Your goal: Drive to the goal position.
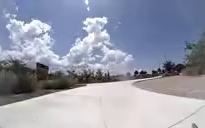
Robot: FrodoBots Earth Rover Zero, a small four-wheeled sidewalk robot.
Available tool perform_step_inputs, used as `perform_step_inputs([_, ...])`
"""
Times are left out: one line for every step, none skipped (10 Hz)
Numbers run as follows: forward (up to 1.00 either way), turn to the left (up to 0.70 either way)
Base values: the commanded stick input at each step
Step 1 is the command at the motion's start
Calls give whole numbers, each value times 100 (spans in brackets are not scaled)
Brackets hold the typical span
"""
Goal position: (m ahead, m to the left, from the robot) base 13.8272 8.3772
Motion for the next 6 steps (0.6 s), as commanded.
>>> perform_step_inputs([85, -1])
perform_step_inputs([85, -1])
perform_step_inputs([85, -1])
perform_step_inputs([85, -1])
perform_step_inputs([85, -1])
perform_step_inputs([85, -1])
